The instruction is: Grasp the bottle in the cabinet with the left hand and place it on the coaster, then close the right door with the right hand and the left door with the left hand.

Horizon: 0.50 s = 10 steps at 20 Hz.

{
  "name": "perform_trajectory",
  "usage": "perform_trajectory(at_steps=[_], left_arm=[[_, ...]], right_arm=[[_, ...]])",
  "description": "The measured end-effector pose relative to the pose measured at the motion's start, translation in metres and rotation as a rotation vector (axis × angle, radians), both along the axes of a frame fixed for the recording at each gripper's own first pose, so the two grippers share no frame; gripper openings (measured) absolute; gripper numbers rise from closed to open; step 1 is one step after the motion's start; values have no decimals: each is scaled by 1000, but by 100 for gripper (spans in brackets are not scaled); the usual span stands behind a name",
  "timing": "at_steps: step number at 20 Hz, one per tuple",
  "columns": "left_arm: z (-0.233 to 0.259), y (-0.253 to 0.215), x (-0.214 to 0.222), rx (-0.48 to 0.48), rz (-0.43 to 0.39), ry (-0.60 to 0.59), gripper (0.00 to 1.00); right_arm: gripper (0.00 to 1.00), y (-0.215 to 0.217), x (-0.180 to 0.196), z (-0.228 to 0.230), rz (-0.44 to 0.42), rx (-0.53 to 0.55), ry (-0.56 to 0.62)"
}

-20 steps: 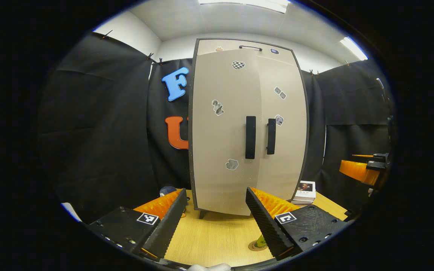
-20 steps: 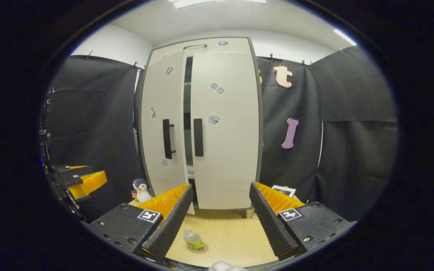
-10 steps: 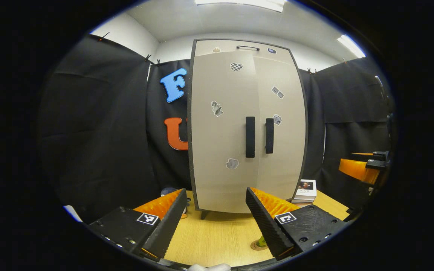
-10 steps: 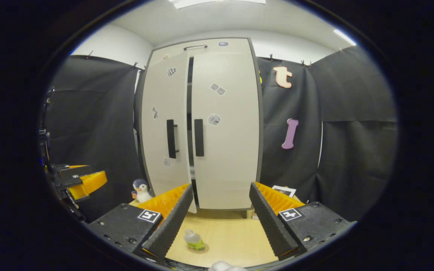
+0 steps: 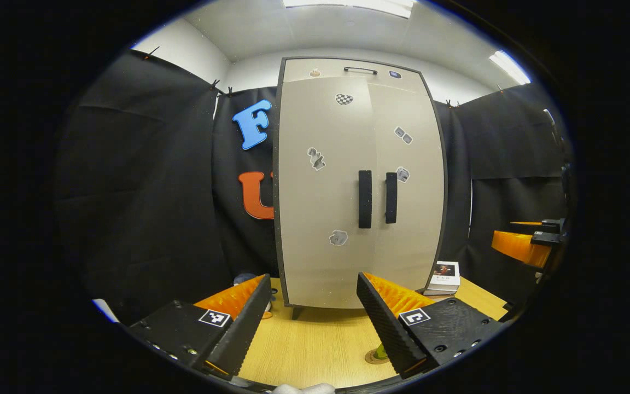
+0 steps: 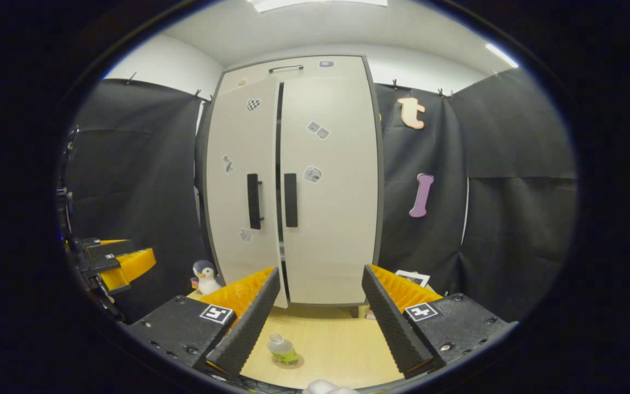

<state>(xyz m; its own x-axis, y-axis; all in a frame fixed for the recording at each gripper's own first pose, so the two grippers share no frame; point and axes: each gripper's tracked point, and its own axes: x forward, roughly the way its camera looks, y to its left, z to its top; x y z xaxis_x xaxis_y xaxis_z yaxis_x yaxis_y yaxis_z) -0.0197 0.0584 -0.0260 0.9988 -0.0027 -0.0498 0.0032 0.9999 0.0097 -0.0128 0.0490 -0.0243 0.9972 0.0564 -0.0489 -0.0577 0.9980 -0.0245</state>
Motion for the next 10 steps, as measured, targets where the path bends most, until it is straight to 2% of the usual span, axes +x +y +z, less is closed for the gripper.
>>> perform_trajectory(at_steps=[3,4,10], left_arm=[[0,2,1,-2,2,1,97],[-1,3,0,-2,0,2,96],[1,6,1,0,-6,-2,97]], right_arm=[[95,2,0,1,0,-4,-3],[99,3,-1,1,0,-4,-3],[99,8,-2,2,1,-12,-7]])
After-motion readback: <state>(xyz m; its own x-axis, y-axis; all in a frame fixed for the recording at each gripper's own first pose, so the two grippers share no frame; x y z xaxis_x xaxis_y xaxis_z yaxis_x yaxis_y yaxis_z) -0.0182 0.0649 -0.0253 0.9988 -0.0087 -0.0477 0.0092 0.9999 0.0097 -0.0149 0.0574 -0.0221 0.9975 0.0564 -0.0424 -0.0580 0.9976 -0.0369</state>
